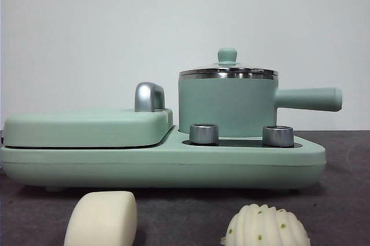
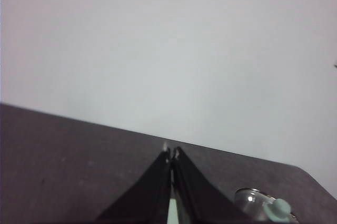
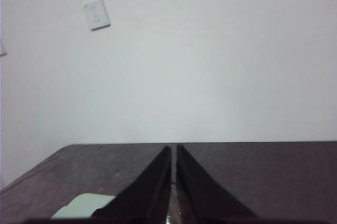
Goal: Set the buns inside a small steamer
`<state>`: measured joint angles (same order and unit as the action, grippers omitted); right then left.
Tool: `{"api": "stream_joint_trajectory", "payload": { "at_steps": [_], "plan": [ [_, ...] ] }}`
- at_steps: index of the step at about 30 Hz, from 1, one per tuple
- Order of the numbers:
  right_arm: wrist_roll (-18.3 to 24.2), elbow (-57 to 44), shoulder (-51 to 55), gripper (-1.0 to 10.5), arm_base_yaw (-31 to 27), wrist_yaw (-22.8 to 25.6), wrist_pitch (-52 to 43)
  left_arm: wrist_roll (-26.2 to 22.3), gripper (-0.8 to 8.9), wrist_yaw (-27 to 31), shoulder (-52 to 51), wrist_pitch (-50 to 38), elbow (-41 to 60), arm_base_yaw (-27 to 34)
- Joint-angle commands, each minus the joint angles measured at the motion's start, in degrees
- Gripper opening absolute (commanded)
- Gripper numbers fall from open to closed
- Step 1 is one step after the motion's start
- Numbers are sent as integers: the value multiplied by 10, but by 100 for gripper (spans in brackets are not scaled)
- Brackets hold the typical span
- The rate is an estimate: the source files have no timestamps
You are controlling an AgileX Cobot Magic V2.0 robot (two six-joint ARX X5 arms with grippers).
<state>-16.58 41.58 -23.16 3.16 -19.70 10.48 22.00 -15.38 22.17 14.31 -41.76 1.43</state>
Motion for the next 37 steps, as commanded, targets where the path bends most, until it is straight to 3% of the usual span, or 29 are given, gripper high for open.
{"api": "stream_joint_trajectory", "payload": {
  "at_steps": [1,7,10,15,23,28,33,37],
  "plan": [
    [36,48,-44,15,1,-25,12,-39,10,-21,46,13,-47,0],
    [89,130,-130,15,2,-73,65,-115,10,-79,146,65,-125,-5],
    [132,153,-159,15,21,-75,88,-156,9,-95,187,89,-151,-20],
    [238,160,-191,15,89,-71,117,-266,8,-107,246,146,-186,-59],
    [402,160,-238,15,207,23,187,-448,7,-107,288,205,-197,-129],
    [413,160,-251,19,229,24,188,-457,30,-107,290,204,-197,-142],
    [405,160,-250,259,230,24,189,-449,244,-107,290,204,-197,-143],
    [390,160,-250,279,229,24,190,-449,289,-107,291,202,-197,-151]
  ]
}}
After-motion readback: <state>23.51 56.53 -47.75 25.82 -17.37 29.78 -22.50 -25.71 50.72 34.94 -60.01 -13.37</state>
